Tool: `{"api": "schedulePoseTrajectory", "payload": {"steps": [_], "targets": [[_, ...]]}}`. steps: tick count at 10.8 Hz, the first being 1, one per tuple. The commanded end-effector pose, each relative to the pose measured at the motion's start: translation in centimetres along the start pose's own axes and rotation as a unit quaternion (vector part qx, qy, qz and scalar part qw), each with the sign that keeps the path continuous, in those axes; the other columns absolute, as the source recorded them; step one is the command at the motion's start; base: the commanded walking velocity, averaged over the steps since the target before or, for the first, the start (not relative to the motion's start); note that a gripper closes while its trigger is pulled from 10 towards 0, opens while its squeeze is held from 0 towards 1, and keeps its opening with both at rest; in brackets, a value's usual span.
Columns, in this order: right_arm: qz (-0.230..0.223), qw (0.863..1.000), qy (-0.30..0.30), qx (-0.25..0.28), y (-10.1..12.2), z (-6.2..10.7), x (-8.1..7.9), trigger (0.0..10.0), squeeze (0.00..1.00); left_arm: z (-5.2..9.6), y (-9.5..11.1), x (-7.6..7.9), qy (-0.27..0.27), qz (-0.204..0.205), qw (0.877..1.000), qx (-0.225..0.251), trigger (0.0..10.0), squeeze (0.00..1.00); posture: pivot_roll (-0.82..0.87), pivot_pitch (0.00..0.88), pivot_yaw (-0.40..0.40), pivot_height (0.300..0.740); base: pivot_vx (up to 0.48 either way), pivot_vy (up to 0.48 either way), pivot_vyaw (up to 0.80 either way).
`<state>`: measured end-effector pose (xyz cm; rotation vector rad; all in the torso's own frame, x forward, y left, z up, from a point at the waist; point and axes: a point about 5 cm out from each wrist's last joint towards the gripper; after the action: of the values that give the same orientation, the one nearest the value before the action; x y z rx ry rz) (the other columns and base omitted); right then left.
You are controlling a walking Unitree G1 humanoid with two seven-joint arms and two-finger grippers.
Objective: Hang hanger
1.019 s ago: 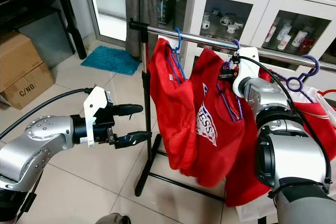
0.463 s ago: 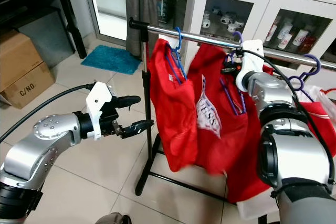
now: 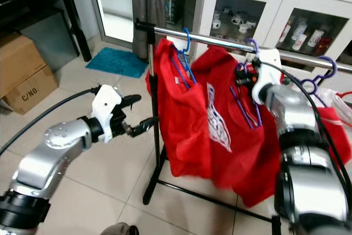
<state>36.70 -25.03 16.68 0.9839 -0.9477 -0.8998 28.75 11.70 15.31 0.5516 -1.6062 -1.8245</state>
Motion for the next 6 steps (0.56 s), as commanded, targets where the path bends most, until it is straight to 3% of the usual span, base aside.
{"api": "schedulePoseTrajectory", "payload": {"steps": [1, 3, 6], "targets": [[-0.011, 1.0, -0.006, 0.008, 0.1, 0.6, 0.1, 0.0, 0.0, -0.1, -0.1, -0.1, 0.014, -0.012, 1.0, 0.0, 10.0, 0.0, -0.03, 0.0, 0.016, 0.74, 0.0, 0.0, 0.0], [-0.022, 1.0, -0.014, 0.004, -0.8, 1.8, -1.1, 0.0, 0.0, 0.0, -0.8, -0.2, 0.039, -0.009, 0.999, 0.004, 10.0, 0.0, -0.03, 0.0, 0.011, 0.74, 0.0, 0.0, 0.0], [-0.032, 0.999, -0.037, 0.005, -2.4, 2.7, -4.5, 0.0, 0.0, 0.0, -1.3, -0.5, 0.071, 0.003, 0.997, 0.011, 10.0, 0.0, -0.02, 0.0, 0.001, 0.74, 0.0, 0.0, 0.0]]}}
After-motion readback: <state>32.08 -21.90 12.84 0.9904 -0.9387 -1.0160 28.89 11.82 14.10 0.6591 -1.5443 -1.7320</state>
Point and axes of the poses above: a point about 5 cm out from each wrist's last joint towards the gripper, its own z axis pointing back from the gripper into the wrist, its own y axis along the axis of the wrist's last joint, x = y × z, and after that the axes turned 13 degrees about z, right-handed
